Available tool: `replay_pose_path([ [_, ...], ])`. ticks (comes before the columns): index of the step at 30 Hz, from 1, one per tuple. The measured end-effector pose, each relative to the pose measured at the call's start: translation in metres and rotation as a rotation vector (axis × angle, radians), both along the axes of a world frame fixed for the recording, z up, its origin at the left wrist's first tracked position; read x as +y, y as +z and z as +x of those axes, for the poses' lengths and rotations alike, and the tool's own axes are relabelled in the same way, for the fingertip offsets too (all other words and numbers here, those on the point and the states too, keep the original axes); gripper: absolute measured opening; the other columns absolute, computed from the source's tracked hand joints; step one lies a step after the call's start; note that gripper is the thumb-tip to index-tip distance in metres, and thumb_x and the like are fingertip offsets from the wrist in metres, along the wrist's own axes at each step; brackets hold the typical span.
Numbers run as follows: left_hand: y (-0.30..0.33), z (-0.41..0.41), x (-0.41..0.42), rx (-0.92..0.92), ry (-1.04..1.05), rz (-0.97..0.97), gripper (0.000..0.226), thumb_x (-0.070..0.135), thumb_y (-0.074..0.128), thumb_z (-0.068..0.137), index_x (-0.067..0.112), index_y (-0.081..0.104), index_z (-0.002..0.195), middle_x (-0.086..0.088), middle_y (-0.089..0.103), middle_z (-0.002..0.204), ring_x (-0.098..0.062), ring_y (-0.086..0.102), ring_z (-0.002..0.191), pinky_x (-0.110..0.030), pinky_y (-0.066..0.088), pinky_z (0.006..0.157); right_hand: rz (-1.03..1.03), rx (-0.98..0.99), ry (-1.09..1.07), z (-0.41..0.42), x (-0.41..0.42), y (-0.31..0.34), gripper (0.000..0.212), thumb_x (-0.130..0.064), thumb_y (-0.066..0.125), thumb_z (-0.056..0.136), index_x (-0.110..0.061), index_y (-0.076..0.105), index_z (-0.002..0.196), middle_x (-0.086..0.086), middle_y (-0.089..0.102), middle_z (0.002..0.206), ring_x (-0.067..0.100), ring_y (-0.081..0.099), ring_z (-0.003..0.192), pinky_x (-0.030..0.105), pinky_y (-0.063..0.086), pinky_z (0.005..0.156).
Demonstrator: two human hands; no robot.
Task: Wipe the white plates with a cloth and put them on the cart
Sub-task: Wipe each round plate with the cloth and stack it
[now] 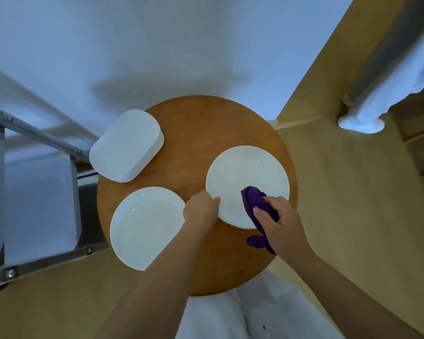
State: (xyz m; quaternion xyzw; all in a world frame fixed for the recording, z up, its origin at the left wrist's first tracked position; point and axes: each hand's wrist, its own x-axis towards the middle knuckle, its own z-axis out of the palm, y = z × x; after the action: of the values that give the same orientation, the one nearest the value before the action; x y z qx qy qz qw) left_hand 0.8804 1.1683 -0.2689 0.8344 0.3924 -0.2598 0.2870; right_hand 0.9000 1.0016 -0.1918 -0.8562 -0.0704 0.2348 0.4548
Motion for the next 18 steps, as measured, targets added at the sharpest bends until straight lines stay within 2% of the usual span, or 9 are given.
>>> replay_pose_path([
  [5,0.012,0.010,0.002,0.063,-0.033,0.070,0.030,0.039,0.046,0.098,0.015,0.062,0.102,0.000,0.060,0.086,-0.018,0.061,0.080,-0.028,0.048,0.068,0.023,0.018,-0.016,0.010,-0.010,0.002,0.014,-0.020,0.059,0.089,-0.027,0.054,0.100,-0.013,0.054,0.088,0.005,0.054,0.082,0.003,0.040,0.059],
  [8,0.021,0.015,0.004,0.030,0.018,0.070,0.029,0.037,0.046,0.097,0.014,0.064,0.097,-0.001,0.063,0.084,-0.018,0.063,0.078,-0.028,0.051,0.068,0.035,0.030,-0.009,0.011,-0.014,0.003,0.013,-0.019,0.059,0.089,-0.026,0.054,0.099,-0.014,0.054,0.088,0.006,0.055,0.082,0.003,0.041,0.059],
  [13,0.023,0.010,-0.006,-0.224,0.321,-0.073,0.033,0.034,0.040,0.100,0.011,0.061,0.110,-0.007,0.066,0.104,-0.021,0.063,0.091,-0.034,0.053,0.082,0.041,0.071,-0.044,0.009,-0.016,0.008,0.013,-0.019,0.060,0.089,-0.025,0.055,0.099,-0.012,0.055,0.088,0.006,0.055,0.081,0.005,0.042,0.057],
  [15,0.023,0.011,-0.017,-0.305,0.480,-0.169,0.037,0.040,0.036,0.101,0.012,0.056,0.113,-0.004,0.063,0.109,-0.018,0.059,0.091,-0.031,0.049,0.081,0.029,0.088,-0.042,0.005,-0.018,0.010,0.015,-0.019,0.059,0.089,-0.027,0.054,0.100,-0.014,0.055,0.091,0.007,0.055,0.083,0.007,0.043,0.055],
  [18,0.030,0.013,-0.030,-0.334,0.697,-0.340,0.044,0.051,0.030,0.099,0.017,0.042,0.124,0.001,0.050,0.108,-0.015,0.051,0.096,-0.030,0.045,0.079,0.040,0.115,-0.070,0.000,-0.019,0.014,0.017,-0.021,0.059,0.090,-0.036,0.051,0.093,-0.011,0.056,0.092,0.010,0.057,0.084,0.011,0.042,0.055],
])
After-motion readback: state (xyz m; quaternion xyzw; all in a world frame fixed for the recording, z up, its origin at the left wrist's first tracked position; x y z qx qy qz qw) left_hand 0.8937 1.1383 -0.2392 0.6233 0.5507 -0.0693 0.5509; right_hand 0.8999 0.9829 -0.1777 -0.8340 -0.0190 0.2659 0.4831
